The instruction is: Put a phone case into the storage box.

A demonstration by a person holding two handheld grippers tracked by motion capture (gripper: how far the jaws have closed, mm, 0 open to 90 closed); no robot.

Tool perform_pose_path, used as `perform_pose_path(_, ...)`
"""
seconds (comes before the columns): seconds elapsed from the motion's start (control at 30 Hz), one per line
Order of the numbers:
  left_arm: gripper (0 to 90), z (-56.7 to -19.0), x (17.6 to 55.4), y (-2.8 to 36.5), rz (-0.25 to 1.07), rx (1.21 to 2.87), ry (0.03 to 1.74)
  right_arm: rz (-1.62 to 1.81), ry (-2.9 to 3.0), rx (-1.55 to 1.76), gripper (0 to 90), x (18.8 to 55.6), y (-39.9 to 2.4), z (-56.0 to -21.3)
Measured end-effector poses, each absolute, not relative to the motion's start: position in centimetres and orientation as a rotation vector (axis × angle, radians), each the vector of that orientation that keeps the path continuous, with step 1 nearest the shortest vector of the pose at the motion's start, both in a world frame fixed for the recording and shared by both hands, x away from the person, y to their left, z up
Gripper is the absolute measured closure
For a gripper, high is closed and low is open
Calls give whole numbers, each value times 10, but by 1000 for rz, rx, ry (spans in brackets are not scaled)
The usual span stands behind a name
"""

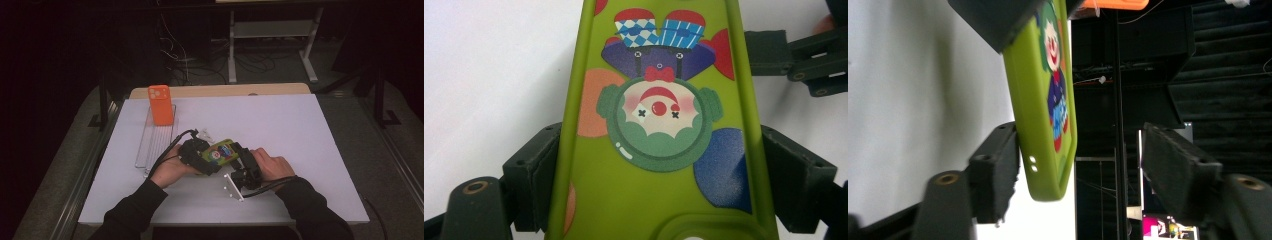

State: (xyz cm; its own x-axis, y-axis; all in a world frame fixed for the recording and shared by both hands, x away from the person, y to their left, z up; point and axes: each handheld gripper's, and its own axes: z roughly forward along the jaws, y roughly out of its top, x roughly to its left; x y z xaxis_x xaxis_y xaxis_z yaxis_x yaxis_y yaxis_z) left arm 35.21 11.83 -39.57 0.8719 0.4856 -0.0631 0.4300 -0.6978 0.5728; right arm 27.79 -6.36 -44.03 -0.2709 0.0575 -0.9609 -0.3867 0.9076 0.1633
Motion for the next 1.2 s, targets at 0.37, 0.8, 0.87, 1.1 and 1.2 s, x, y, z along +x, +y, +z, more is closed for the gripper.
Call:
perform_pose_path(0.37,154,-393,350,117,120,2414,668,417,1783,-302,588,274,-59,-447)
perform_pose_path(0.8,153,-392,350,117,108,2401,654,384,1816,-336,751,273,-56,-448)
perform_pose_path(0.87,149,-392,350,117,119,2417,638,375,1815,-340,756,272,-56,-450)
perform_pose_path(1.1,56,-387,348,121,132,2367,639,359,1824,-309,760,274,-56,-451)
perform_pose_path(1.2,18,-385,348,125,150,2357,628,360,1834,-271,760,276,-57,-450)
